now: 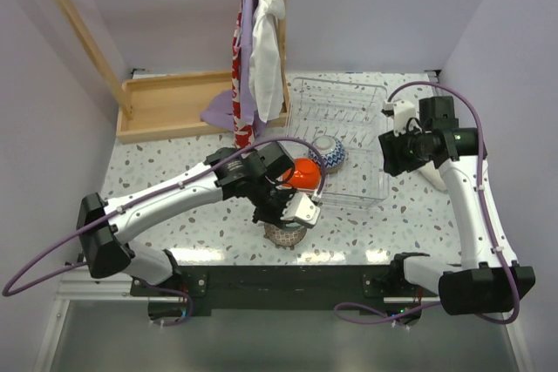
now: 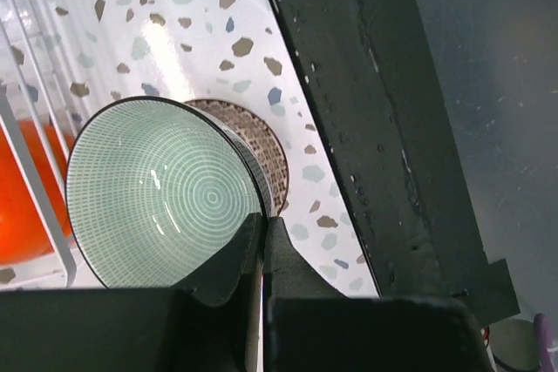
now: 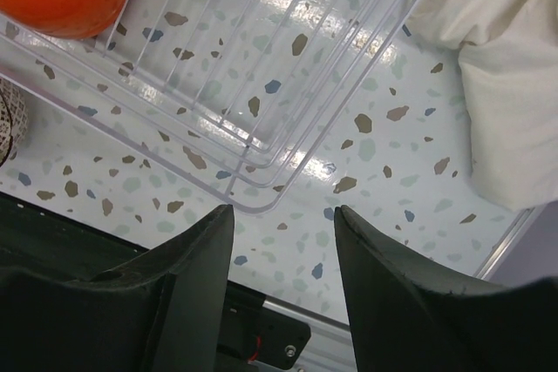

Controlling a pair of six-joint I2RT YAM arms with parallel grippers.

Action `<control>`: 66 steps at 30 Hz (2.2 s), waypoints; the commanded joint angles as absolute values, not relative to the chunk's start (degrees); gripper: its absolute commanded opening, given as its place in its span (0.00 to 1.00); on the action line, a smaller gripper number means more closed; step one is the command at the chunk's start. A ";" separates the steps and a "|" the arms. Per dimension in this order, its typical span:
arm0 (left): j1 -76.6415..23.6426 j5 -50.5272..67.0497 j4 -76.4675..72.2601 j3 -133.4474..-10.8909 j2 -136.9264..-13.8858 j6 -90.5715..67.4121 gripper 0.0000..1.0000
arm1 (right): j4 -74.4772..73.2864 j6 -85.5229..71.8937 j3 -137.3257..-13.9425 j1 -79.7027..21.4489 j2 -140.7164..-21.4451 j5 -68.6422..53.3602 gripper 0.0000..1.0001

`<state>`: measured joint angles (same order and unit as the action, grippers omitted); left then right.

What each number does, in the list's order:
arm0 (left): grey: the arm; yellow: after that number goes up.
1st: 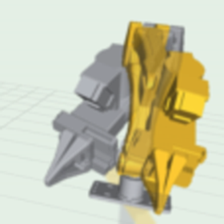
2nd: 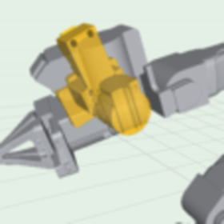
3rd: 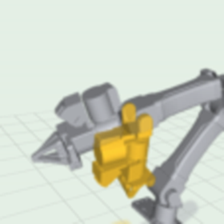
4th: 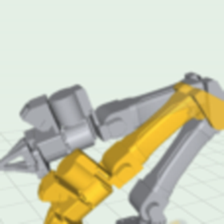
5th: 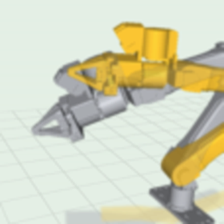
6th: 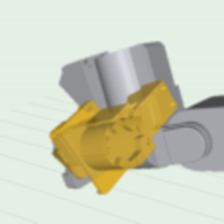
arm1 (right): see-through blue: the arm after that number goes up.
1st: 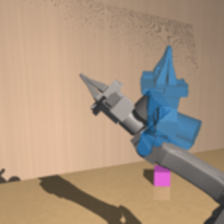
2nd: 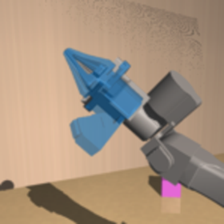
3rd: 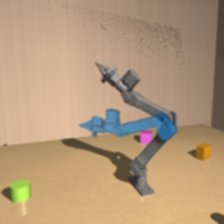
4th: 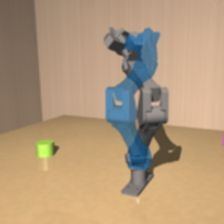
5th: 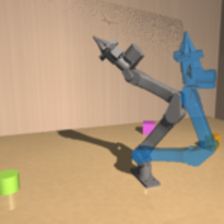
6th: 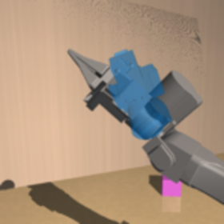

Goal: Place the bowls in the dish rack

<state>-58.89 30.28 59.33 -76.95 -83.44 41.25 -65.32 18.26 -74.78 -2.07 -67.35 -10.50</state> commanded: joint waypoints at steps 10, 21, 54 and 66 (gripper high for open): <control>-45.80 13.10 46.60 -56.79 -67.24 35.77 0.00 | -60.65 18.19 -74.00 -1.76 -68.90 -13.18 0.53; -43.77 8.18 33.58 -43.60 -68.46 32.79 0.00 | -58.62 18.72 -74.80 -1.76 -71.81 -13.36 0.53; -49.81 22.41 45.08 -71.70 -71.97 33.21 0.00 | -59.85 14.51 -75.31 -0.80 -69.96 -13.62 0.49; -53.18 43.75 30.44 -93.42 -95.16 29.21 0.00 | -68.64 10.72 -86.65 16.96 -79.89 -27.60 0.04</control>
